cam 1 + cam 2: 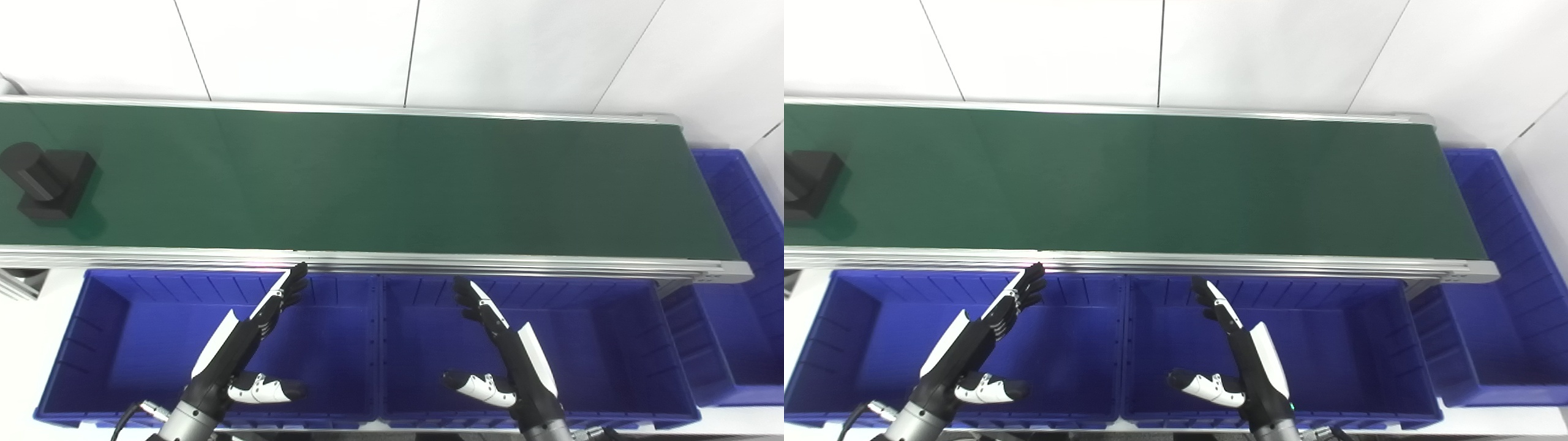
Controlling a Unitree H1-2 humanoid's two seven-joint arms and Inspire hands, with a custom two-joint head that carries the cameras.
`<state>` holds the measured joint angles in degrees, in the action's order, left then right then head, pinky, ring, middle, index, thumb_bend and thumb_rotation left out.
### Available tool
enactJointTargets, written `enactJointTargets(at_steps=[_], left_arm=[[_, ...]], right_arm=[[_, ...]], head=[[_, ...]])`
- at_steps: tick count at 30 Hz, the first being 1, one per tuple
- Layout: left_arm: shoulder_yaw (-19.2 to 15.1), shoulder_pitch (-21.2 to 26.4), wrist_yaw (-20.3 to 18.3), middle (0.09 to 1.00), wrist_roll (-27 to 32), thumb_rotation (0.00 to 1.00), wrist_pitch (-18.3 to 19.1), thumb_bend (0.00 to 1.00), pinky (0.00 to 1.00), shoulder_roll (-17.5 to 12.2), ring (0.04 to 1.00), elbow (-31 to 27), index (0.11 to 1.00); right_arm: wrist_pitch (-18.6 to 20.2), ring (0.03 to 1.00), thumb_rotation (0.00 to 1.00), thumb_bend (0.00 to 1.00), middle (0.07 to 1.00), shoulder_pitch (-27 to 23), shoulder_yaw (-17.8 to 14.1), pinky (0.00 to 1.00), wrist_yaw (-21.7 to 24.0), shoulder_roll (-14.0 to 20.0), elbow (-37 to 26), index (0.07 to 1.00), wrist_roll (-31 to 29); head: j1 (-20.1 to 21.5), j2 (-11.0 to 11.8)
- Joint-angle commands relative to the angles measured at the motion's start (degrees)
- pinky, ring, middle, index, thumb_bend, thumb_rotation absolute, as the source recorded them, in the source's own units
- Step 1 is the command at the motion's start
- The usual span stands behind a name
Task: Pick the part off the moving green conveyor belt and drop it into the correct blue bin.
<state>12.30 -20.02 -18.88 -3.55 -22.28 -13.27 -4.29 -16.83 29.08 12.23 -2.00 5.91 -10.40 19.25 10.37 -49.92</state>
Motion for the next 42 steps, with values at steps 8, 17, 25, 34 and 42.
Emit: enactJointTargets(at_steps=[8, 17, 25, 34, 42], left_arm=[[-0.09, 0.3, 0.8, 0.996, 0.42, 0.66, -0.88, 1.0, 0.94, 0.05, 0.977, -1.26, 0.99], [-0.12, 0.4, 0.71, 0.997, 0.28, 0.67, -0.59, 1.0, 0.94, -0.07, 0.979, -0.99, 0.991], [0.79, 0.01, 0.5, 1.0, -0.41, 0.66, 0.19, 1.0, 0.94, 0.4, 0.985, -0.99, 0.993], [3.2, 0.04, 2.26, 1.0, -3.7, 0.66, -0.87, 1.0, 0.96, 3.42, 0.992, 1.03, 0.995], [4.47, 0.26, 3.8, 1.0, -6.62, 0.69, -2.09, 1.0, 0.94, 5.02, 0.982, 2.24, 1.0]], right_arm=[[-2.46, 0.886, 0.78, 0.95, 0.904, -0.12, -0.14, 0.84, -0.57, -0.38, -1.55, 0.93, -0.15], [-2.24, 0.89, 0.78, 0.95, 0.908, -0.21, -0.03, 0.84, -0.38, -0.41, -1.45, 0.934, -0.32], [-4.13, 0.88, 0.78, 0.94, 0.902, -0.19, -0.73, 0.83, -0.99, 0.31, -0.14, 0.928, -0.56], [-6.53, 0.876, 0.75, 0.91, 0.891, 0.17, -2.21, 0.83, -0.65, 1.91, 0.29, 0.922, -2.86], [-6.63, 0.892, 0.73, 0.89, 0.91, 0.33, -3.03, 0.87, -0.09, 2.98, 0.33, 0.931, -3.87]], head=[[-0.07, 0.02], [-0.02, -0.09], [-8.79, 3.0], [-21.66, 8.58], [-25.69, 11.15]])
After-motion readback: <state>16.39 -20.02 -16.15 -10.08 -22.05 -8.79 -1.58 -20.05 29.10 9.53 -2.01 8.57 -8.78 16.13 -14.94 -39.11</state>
